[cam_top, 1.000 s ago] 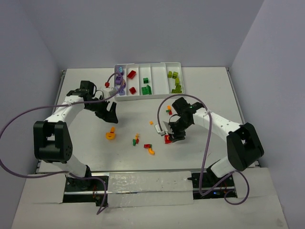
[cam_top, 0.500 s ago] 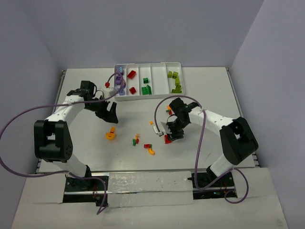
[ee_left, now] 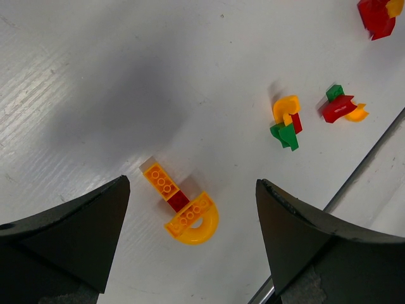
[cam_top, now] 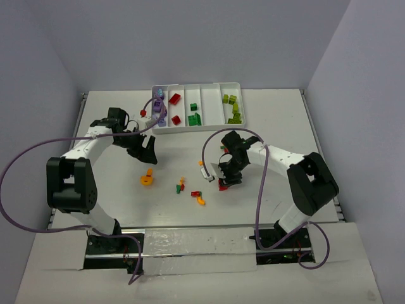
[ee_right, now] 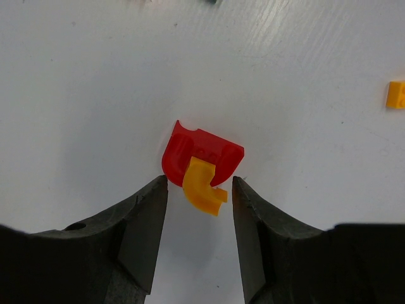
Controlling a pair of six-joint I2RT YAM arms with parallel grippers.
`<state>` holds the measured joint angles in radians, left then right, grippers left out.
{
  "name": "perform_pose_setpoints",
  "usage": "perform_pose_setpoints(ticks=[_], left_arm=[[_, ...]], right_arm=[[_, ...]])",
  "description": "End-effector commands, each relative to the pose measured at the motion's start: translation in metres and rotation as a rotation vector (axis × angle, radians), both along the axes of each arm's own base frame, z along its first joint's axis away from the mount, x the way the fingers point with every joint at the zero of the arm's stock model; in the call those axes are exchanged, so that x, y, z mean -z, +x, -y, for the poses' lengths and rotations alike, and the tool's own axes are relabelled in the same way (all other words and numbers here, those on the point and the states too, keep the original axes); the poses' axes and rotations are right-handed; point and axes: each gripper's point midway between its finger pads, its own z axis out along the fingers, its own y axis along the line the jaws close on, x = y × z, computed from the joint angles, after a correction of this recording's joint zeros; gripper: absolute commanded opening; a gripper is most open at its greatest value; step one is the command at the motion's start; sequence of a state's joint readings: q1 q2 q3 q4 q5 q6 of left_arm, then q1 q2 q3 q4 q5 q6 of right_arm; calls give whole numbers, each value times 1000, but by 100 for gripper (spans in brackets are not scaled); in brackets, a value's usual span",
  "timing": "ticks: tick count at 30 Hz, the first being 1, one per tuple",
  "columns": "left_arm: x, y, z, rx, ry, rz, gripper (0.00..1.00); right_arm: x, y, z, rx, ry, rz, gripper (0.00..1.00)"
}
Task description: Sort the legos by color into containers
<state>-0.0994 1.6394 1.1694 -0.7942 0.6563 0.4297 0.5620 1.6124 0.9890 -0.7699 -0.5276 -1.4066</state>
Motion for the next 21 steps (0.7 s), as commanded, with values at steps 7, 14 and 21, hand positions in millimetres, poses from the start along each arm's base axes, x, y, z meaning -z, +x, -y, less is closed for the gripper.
perform_pose_setpoints(ticks=[7, 14, 21], left_arm=[[-9, 17, 6, 16, -22, 61, 90], [-8, 18, 6, 10, -20, 61, 90], [-9, 21, 4, 0, -12, 72, 90]], right_arm=[[-1, 11, -10, 4, 9, 29, 52], [2, 15, -9, 19, 1, 38, 47], [8, 16, -6, 39, -17, 42, 46]])
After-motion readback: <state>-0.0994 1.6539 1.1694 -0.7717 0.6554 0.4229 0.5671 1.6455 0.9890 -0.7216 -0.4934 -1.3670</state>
